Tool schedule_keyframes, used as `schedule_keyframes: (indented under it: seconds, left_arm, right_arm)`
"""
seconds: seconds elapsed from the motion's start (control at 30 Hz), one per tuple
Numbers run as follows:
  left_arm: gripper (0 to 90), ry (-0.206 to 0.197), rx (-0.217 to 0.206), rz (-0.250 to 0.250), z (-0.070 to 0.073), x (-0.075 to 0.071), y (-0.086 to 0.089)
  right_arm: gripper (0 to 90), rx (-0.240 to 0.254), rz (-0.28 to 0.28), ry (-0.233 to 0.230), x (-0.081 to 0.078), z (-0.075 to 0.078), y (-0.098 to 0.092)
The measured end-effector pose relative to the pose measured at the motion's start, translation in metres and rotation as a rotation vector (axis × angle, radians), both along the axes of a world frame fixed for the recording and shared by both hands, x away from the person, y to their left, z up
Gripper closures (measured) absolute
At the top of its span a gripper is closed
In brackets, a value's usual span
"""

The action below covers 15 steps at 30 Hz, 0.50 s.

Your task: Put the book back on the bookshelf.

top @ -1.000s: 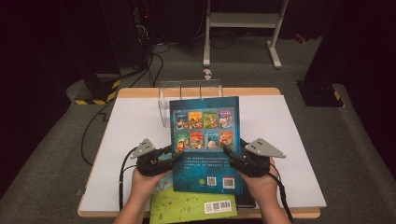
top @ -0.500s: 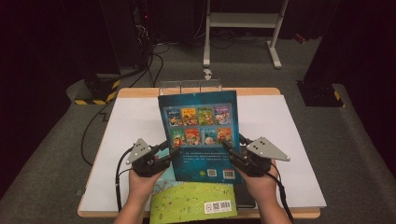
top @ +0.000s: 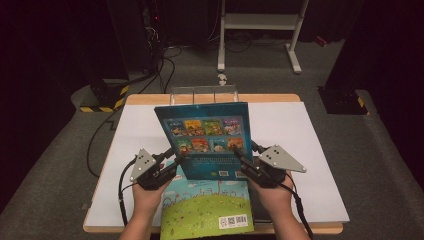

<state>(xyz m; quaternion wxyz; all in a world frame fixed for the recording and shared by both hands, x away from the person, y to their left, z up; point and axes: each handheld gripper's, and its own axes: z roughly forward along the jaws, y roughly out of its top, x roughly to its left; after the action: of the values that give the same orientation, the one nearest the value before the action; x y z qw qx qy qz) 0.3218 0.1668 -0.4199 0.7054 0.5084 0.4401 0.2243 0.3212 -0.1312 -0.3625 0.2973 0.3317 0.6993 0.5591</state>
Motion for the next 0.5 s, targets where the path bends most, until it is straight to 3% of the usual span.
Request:
schedule_keyframes:
  seconds: [0.23, 0.5]
  left_arm:
    - [59.9, -0.026, 0.014, 0.03, -0.001, 0.01, 0.003]
    - [59.7, -0.014, 0.004, 0.028, -0.006, 0.014, 0.004]
  right_arm:
    - [52.8, -0.009, -0.001, -0.003, 0.012, 0.002, 0.008]
    - [52.2, -0.023, -0.006, -0.009, 0.016, 0.0, 0.012]
